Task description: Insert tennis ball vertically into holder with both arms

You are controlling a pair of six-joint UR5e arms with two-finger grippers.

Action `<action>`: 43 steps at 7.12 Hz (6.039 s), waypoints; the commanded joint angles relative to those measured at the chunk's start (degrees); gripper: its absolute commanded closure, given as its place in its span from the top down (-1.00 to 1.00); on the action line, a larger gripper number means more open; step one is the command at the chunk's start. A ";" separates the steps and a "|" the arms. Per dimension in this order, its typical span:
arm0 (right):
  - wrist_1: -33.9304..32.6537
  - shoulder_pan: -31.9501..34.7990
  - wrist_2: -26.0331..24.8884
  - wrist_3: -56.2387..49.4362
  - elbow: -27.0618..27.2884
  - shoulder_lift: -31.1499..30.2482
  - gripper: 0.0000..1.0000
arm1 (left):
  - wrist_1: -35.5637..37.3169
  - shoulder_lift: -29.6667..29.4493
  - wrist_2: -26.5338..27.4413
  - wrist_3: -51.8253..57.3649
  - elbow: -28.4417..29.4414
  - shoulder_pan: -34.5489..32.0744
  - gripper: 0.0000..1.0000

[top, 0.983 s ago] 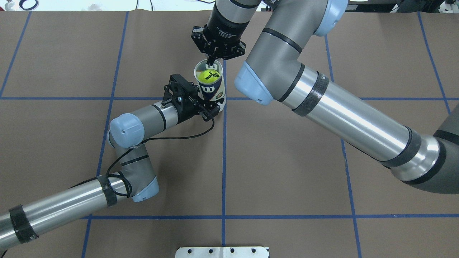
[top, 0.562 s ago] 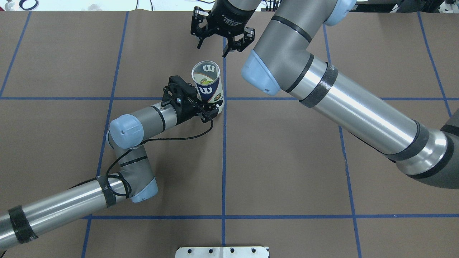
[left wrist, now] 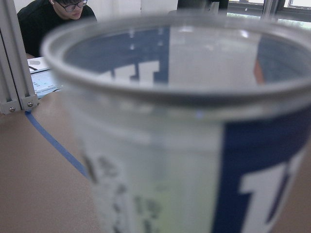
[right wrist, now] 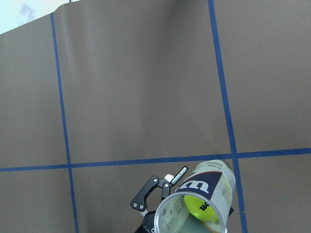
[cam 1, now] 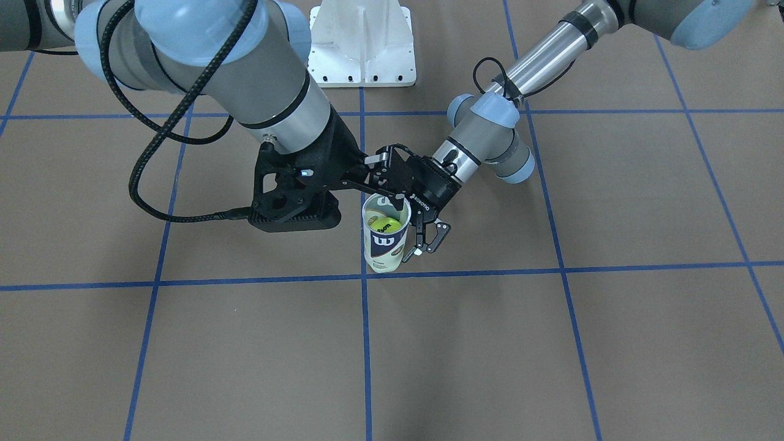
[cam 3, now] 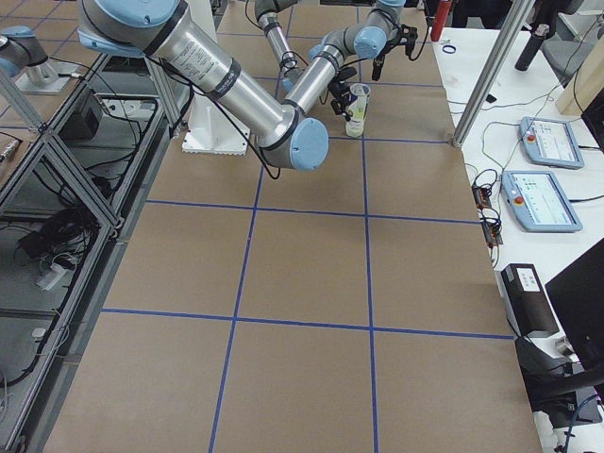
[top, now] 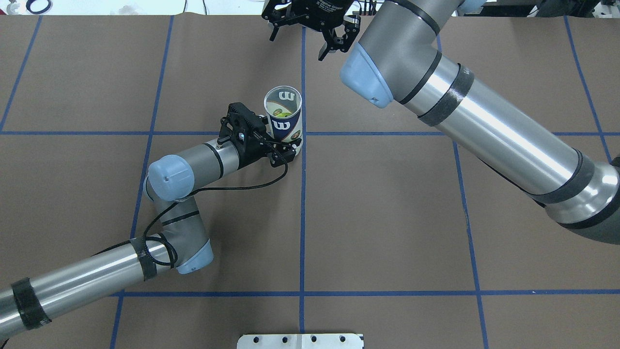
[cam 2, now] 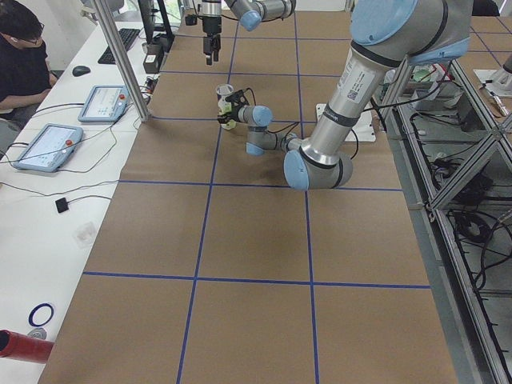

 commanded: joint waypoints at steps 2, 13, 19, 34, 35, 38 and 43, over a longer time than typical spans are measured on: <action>-0.07 1.82 1.38 -0.69 0.09 -0.81 1.00 | -0.02 0.24 -0.45 -0.09 -0.27 -0.19 0.97; 0.02 2.35 1.31 -1.83 0.09 -1.79 1.00 | -0.81 4.97 -0.54 -0.09 -3.60 0.43 0.97; -0.07 3.58 1.83 -3.24 0.35 -2.92 1.00 | -0.11 19.69 -7.94 -0.26 -18.23 0.52 0.97; -5.32 24.76 6.24 -65.42 7.04 -44.13 1.00 | 60.88 25.79 -49.38 15.29 -24.18 -45.07 1.00; -6.22 26.85 6.05 -69.90 6.51 -47.02 1.00 | 64.72 26.25 -54.02 15.64 -23.40 -48.32 1.00; -5.52 29.69 -0.66 -71.18 6.87 -51.00 1.00 | 67.73 34.40 -54.24 23.99 -25.14 -52.20 1.00; -21.90 34.25 2.01 -72.06 18.33 -53.37 1.00 | 84.88 36.10 -54.51 35.51 -28.04 -57.84 1.00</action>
